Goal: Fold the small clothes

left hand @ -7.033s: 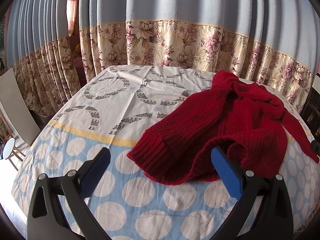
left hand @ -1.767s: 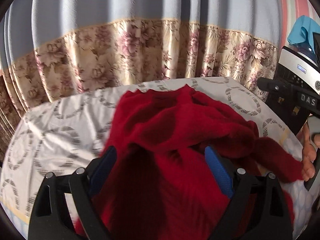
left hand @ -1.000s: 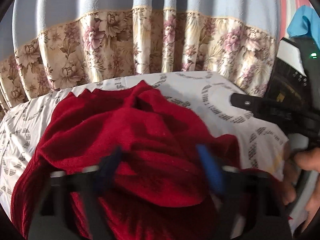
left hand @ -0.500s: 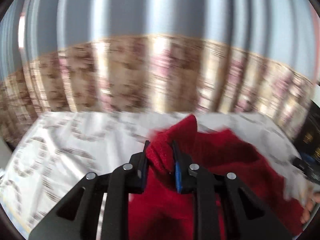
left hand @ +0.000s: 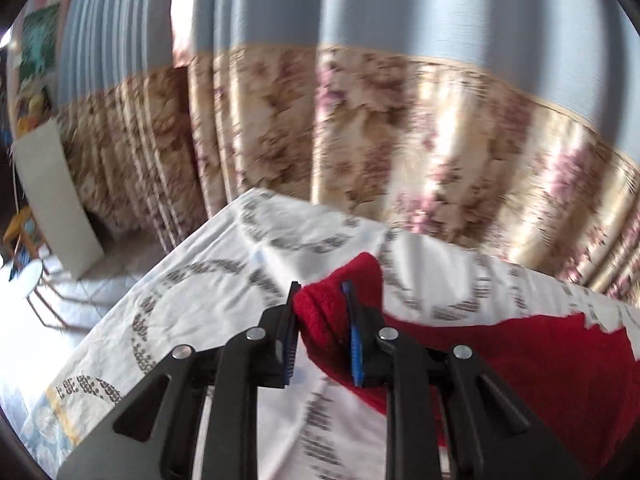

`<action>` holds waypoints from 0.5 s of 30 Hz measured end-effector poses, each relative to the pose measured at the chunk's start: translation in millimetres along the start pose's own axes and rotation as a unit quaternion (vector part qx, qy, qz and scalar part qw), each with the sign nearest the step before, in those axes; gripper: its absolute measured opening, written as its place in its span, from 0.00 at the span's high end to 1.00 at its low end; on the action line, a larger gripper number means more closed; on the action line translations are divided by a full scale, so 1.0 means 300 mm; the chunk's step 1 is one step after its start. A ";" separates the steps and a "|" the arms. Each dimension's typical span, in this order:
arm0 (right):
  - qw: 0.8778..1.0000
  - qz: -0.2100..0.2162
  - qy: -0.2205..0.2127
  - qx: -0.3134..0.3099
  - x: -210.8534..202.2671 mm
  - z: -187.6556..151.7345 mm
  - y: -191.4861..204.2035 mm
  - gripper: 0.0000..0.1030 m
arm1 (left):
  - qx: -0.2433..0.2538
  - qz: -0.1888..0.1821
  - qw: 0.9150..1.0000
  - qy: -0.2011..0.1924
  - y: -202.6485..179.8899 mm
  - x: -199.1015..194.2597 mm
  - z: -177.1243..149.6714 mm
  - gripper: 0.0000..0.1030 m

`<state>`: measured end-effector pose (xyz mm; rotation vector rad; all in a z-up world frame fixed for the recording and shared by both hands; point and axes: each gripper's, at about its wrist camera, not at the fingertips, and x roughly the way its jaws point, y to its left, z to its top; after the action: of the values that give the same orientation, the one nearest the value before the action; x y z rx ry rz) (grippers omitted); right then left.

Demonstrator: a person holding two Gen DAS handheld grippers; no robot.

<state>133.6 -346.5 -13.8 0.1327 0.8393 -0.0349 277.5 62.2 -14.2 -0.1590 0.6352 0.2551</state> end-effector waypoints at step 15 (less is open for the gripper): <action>0.985 -0.142 0.003 0.098 0.032 0.109 -0.281 0.86 | -0.055 0.023 0.998 -0.017 0.151 0.084 0.038 0.83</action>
<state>157.1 -434.2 -8.2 0.1967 0.8550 -0.3859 290.7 112.8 -23.4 -0.2453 0.5909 0.3358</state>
